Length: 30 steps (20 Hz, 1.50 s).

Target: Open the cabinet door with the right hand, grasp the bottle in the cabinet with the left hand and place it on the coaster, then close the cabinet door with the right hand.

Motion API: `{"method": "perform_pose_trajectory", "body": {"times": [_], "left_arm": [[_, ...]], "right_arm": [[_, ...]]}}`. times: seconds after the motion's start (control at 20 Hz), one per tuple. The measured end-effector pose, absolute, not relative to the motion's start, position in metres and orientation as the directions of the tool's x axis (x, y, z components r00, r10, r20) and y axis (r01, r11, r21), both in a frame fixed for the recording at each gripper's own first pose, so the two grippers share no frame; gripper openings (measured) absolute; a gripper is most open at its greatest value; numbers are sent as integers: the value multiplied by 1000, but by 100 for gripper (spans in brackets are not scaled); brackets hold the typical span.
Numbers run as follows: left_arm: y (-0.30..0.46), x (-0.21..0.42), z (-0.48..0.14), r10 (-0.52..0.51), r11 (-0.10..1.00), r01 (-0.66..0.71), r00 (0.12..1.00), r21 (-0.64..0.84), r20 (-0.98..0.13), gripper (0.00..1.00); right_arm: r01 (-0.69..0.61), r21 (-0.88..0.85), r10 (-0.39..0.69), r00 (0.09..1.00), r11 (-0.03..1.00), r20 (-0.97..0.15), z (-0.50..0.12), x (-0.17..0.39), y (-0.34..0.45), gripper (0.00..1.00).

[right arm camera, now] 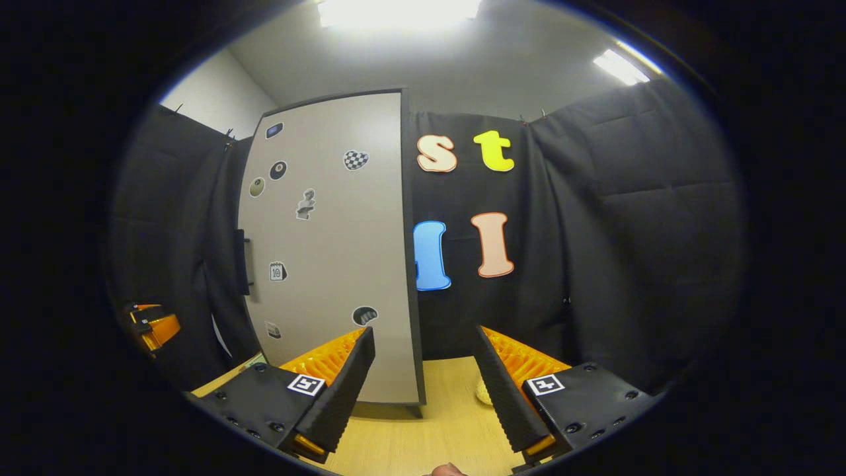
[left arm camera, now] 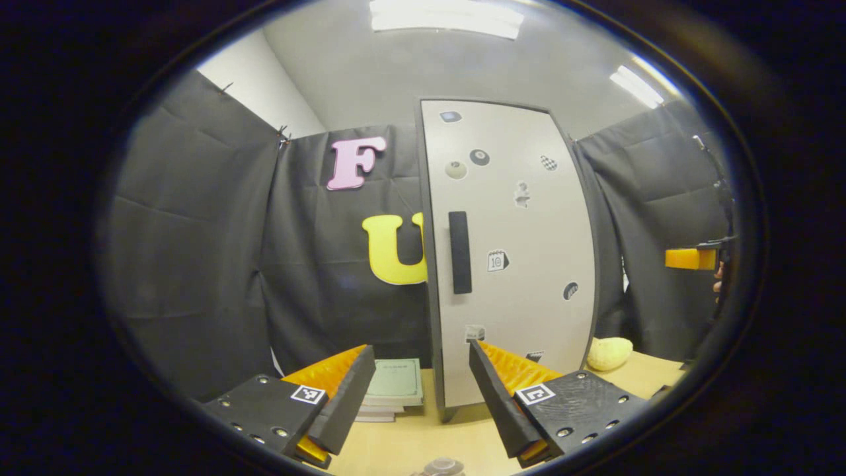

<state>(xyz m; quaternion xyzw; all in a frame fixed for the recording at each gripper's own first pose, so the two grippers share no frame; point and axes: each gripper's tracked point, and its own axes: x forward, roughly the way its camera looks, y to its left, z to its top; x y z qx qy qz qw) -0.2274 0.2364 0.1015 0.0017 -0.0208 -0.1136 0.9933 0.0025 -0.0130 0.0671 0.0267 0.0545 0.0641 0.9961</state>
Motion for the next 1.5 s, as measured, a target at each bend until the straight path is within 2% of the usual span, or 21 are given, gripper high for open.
{"method": "perform_pose_trajectory", "body": {"times": [0.45, 0.8, 0.85, 0.9, 1.1, 1.15, 1.2, 1.4, 1.5], "left_arm": [[208, -232, 104, -249, 969, 249, 968, 9, 31, 87], [213, -233, 109, -225, 974, 225, 974, 15, 39, 86], [215, -233, 111, -221, 975, 220, 975, 18, 40, 87], [217, -233, 112, -216, 976, 216, 975, 18, 44, 87], [222, -234, 117, -200, 980, 199, 978, 28, 52, 87], [224, -235, 119, -195, 981, 193, 979, 35, 57, 87], [227, -235, 120, -186, 982, 183, 981, 42, 61, 86], [232, -240, 119, -167, 986, 166, 984, 23, 65, 88], [236, -240, 116, -156, 988, 155, 986, 19, 61, 87]], "right_arm": [[-100, 73, 107, 988, 992, -107, 57, -12, -63, 95], [-138, 74, 144, 985, 988, -95, 57, -9, -61, 95], [-141, 72, 147, 985, 987, -87, 59, -7, -60, 92], [-146, 73, 152, 985, 987, -82, 60, -6, -57, 95], [-169, 83, 176, 982, 982, -73, 62, -4, -50, 95], [-170, 80, 175, 982, 982, -67, 63, -4, -50, 92], [-173, 76, 178, 982, 982, -67, 63, -4, -49, 95], [-182, 79, 187, 980, 980, -65, 61, -4, -44, 95], [-189, 70, 194, 979, 979, -70, 59, -5, -41, 95]]}}
